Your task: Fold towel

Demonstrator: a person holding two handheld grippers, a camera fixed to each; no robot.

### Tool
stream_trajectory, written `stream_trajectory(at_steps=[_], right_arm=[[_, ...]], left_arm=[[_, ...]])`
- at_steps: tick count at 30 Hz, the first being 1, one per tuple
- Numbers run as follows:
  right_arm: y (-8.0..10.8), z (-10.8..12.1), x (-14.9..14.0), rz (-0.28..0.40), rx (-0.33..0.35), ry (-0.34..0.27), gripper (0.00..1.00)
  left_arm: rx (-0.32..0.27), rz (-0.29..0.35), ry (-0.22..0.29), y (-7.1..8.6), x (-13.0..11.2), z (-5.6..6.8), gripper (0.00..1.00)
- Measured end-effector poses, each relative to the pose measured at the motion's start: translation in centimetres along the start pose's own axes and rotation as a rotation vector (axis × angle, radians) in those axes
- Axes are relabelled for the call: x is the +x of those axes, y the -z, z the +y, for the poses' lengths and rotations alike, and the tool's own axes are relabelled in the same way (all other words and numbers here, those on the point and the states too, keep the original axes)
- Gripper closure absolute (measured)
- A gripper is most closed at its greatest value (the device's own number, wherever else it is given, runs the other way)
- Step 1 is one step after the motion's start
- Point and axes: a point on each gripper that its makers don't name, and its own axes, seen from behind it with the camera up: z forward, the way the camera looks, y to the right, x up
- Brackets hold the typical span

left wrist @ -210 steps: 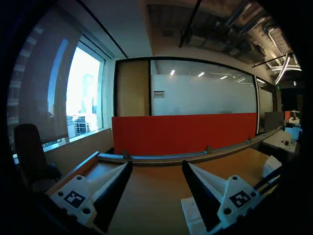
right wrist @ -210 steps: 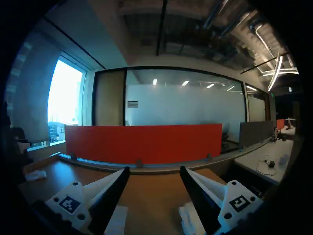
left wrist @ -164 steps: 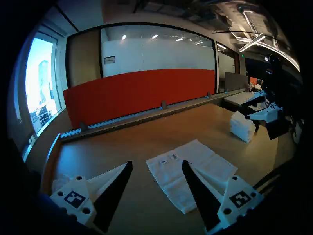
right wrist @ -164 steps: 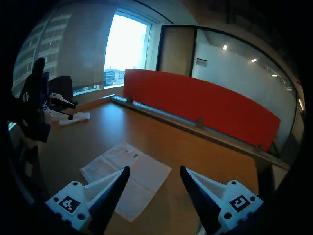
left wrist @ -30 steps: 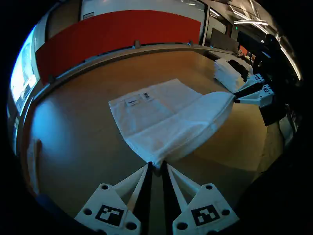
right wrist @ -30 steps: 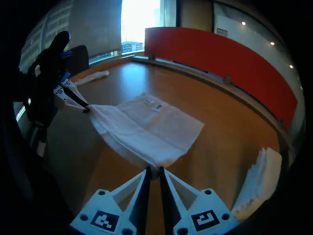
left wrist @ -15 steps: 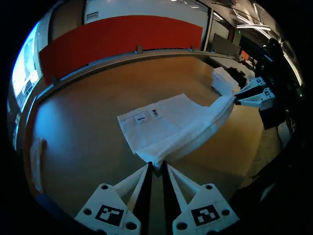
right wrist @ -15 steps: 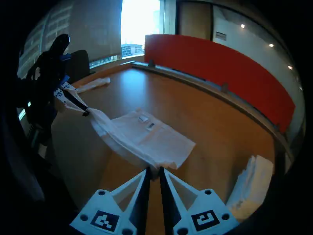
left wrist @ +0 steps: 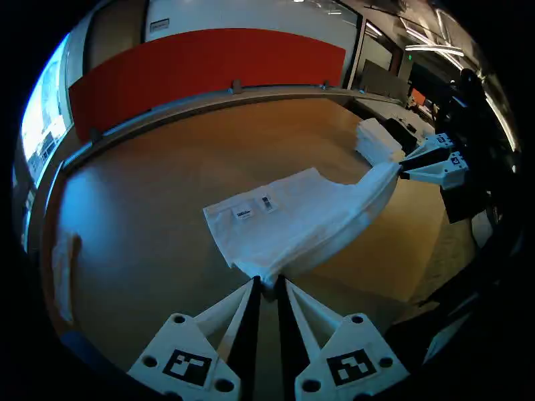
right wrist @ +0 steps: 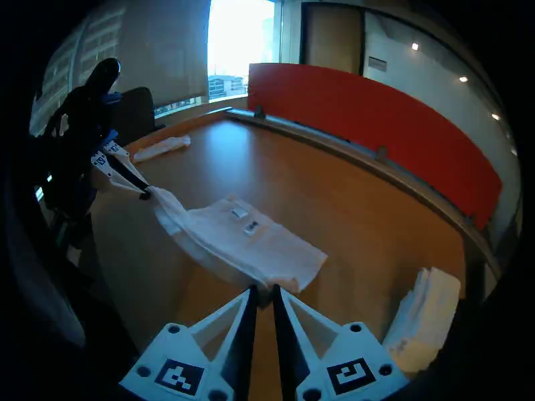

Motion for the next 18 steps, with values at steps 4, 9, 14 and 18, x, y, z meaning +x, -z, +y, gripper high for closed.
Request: stream_trajectory(at_steps=[4, 9, 14, 18], right_arm=[[0.32, -0.06, 0.05, 0.0, 0.0, 0.002, 0.83], [0.45, -0.19, -0.01, -0.001, 0.001, -0.002, 0.83], [0.34, -0.26, -0.21, -0.005, 0.003, -0.004, 0.83], [0.15, -0.19, -0.48, -0.012, 0.004, -0.001, 0.83]], left_arm=[[-0.004, 0.0, 0.006, 0.26, 0.07, 0.17, 0.83], [-0.004, -0.003, 0.013, 0.22, -0.1, 0.21, 0.83], [-0.003, -0.006, 0.014, 0.13, -0.28, 0.27, 0.83], [-0.003, -0.009, 0.019, -0.09, -0.35, 0.16, 0.83]])
